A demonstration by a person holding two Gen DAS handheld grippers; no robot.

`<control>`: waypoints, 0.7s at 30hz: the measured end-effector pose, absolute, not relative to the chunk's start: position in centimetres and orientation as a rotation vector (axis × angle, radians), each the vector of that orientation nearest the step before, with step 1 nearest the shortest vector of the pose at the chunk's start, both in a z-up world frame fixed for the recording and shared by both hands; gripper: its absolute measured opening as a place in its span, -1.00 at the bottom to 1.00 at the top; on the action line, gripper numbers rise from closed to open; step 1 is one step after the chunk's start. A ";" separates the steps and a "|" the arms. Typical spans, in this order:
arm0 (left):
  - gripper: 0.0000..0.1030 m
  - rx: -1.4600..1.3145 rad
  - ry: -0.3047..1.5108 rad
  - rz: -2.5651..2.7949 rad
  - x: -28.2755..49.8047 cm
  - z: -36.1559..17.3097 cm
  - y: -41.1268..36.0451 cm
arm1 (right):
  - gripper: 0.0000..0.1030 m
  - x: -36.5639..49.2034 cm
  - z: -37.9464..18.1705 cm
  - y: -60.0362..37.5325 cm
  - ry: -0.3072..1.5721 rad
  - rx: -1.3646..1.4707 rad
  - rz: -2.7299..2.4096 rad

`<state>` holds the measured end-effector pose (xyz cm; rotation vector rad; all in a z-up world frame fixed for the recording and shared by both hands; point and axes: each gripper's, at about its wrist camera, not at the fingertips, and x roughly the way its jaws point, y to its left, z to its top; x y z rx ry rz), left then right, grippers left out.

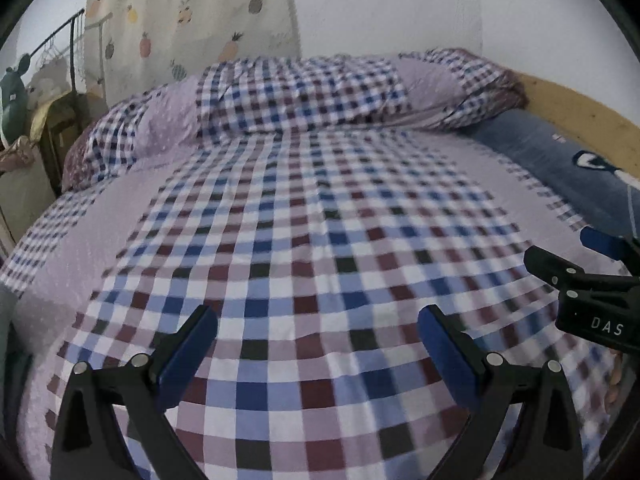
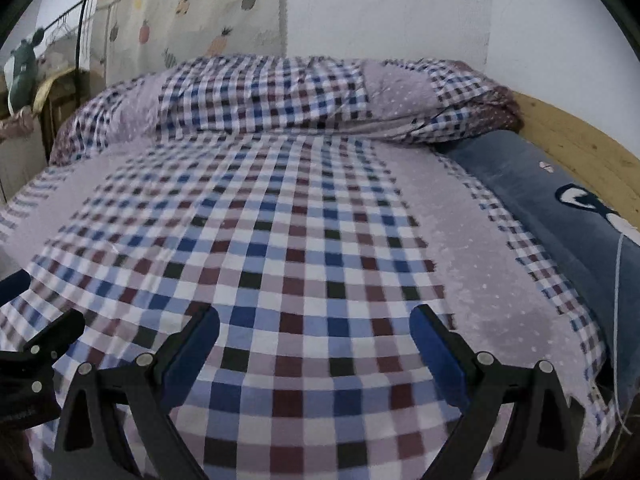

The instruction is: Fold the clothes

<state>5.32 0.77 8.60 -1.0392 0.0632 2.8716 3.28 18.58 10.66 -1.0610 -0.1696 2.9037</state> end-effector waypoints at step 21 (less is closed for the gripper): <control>1.00 -1.303 0.021 2.859 2.3 0.8 0.6 | 0.91 -0.2 0.8 18.0 -0.084 -1.394 2.827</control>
